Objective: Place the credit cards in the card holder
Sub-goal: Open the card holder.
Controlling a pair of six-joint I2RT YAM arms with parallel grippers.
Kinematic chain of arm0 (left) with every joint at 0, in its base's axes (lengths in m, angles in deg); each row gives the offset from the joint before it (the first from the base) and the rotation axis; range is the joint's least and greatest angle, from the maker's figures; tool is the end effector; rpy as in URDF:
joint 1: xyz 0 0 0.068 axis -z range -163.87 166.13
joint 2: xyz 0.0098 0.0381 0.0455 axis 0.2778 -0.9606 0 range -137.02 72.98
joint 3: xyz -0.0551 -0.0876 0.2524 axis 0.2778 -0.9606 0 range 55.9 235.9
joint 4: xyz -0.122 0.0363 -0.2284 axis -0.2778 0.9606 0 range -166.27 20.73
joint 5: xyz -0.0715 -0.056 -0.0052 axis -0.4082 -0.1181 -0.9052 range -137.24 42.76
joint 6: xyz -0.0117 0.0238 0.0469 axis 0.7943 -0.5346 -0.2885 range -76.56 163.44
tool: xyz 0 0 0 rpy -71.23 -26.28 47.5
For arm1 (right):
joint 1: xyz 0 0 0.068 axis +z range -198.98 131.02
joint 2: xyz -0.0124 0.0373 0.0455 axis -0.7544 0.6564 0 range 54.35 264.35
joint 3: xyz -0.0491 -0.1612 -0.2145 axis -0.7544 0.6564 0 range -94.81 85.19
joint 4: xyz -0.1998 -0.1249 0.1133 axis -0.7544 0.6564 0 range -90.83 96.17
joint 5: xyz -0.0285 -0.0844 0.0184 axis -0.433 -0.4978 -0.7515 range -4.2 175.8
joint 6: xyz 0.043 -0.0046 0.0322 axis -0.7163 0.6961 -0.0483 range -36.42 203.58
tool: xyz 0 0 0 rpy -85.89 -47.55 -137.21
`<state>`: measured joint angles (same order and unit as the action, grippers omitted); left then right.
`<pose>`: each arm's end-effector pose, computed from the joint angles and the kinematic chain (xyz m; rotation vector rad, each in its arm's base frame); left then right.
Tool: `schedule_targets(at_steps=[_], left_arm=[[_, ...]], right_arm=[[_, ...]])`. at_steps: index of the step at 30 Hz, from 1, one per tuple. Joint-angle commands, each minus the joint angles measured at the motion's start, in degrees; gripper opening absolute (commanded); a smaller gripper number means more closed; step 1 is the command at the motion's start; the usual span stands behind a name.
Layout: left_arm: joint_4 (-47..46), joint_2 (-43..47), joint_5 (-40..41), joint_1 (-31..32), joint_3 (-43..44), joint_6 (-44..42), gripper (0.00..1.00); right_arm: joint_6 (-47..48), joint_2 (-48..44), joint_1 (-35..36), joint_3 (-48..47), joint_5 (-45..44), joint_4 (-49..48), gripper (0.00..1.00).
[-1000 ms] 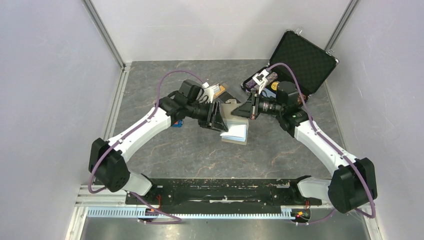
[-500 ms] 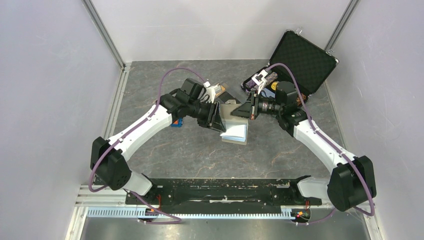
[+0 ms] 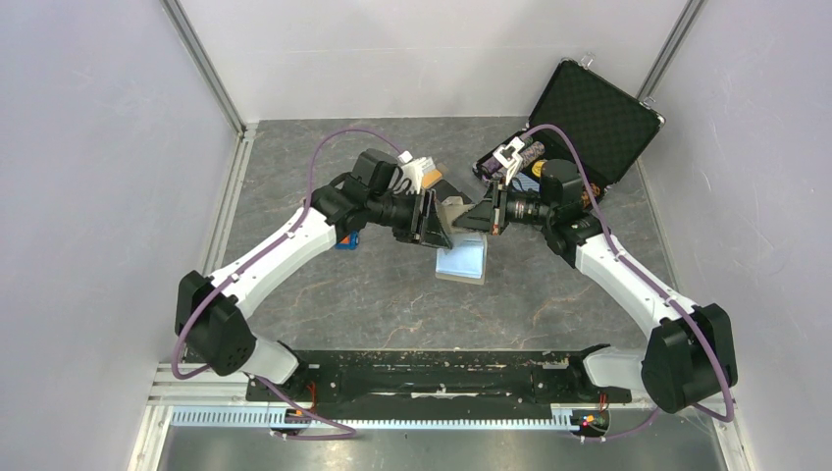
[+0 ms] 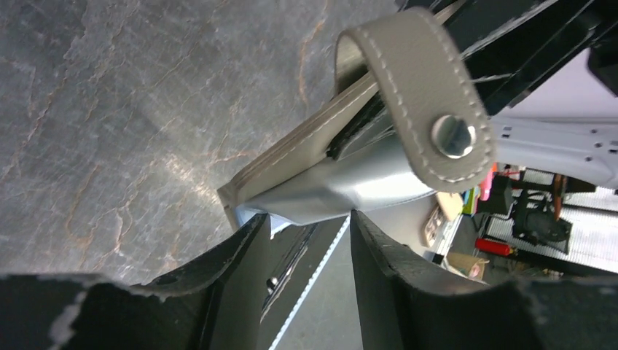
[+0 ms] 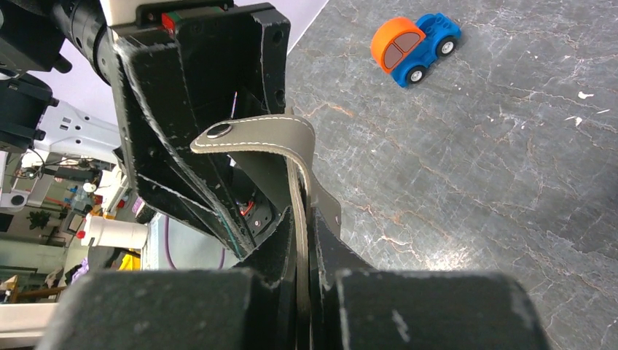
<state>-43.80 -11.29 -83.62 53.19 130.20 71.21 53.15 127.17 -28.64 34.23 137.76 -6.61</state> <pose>0.2435 -0.2105 0.3235 0.5564 2.4328 -1.2684 0.2565 0.1249 0.3036 -0.5186 1.9241 1.4273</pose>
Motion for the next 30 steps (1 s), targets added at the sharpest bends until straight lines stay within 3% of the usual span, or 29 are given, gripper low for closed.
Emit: schedule_targets(at_steps=[1,19,30], left_arm=[[-11.4,3.3,-3.7,-0.3,-2.2,7.5,0.52],[-18.2,7.8,-2.8,-2.6,-6.0,9.4,0.61],[2.3,4.0,6.2,-2.2,1.8,-4.7,0.59]], right_arm=[[-0.3,-0.8,-0.1,-0.5,1.8,-2.1,0.00],[-2.9,-1.1,-0.1,-1.8,2.6,-1.8,0.00],[-4.9,0.3,-0.1,-2.4,2.2,-1.4,0.00]])
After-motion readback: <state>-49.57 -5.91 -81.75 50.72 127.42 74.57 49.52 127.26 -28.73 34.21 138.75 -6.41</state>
